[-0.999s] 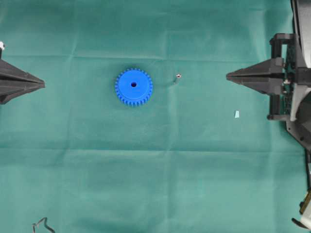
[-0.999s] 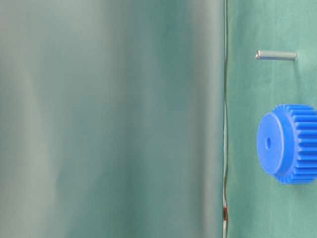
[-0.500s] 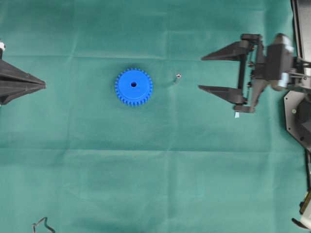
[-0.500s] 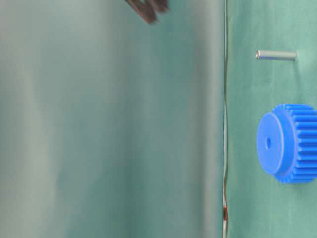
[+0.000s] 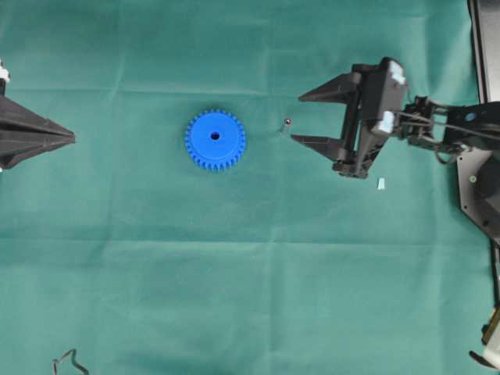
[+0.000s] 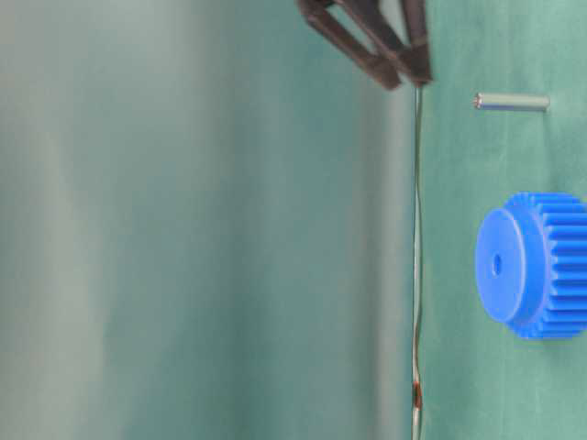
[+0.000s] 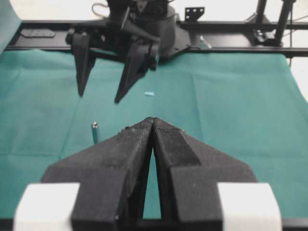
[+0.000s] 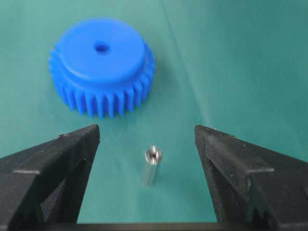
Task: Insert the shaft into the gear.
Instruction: 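Open the right gripper and move it left toward the silver shaft, then lower the right gripper around the silver shaft and close on it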
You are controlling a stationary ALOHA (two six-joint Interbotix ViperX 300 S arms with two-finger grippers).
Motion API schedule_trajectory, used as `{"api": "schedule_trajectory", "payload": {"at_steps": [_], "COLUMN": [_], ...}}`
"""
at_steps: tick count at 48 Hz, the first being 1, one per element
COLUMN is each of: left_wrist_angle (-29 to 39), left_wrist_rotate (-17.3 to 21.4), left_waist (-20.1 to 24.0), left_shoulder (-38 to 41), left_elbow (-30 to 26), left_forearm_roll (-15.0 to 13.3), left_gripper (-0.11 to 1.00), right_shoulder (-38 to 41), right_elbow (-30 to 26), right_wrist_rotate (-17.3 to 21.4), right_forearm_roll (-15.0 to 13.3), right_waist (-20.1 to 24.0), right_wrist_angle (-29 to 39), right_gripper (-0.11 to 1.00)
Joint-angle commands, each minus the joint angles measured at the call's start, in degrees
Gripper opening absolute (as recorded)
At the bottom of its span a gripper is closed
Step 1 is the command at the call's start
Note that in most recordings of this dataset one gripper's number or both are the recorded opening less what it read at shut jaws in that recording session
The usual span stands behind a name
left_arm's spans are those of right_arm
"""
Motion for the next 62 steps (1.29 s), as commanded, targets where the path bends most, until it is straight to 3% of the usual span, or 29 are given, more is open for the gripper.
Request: {"api": "schedule_trajectory", "payload": {"at_steps": [1, 16, 28, 42, 52, 62], "left_wrist_angle": [-0.3, -0.3, -0.3, 0.0, 0.0, 0.3], "left_wrist_rotate": [0.0, 0.0, 0.0, 0.0, 0.0, 0.0], "left_waist": [-0.2, -0.2, -0.2, -0.2, -0.3, -0.3], "left_shoulder": [0.4, 0.4, 0.4, 0.4, 0.4, 0.4], "left_elbow": [-1.2, -1.2, -1.2, -1.2, -1.2, -1.3], "left_forearm_roll": [0.2, 0.2, 0.2, 0.2, 0.2, 0.2], "left_gripper": [0.03, 0.03, 0.03, 0.03, 0.03, 0.03], "right_shoulder": [2.1, 9.7, 11.9, 11.5, 11.5, 11.5], "right_elbow": [-1.2, -4.0, -5.0, -4.3, -4.3, -4.6], "right_wrist_rotate": [0.1, 1.8, 2.2, 2.2, 2.2, 2.3], "right_forearm_roll": [1.0, 1.5, 1.5, 1.5, 1.5, 1.5], "right_waist": [-0.1, -0.1, -0.1, 0.6, 0.8, 0.9], "right_wrist_angle": [-2.2, -2.8, -3.1, -3.1, -3.1, -2.9], "right_gripper": [0.84, 0.83, 0.75, 0.49, 0.17, 0.16]}}
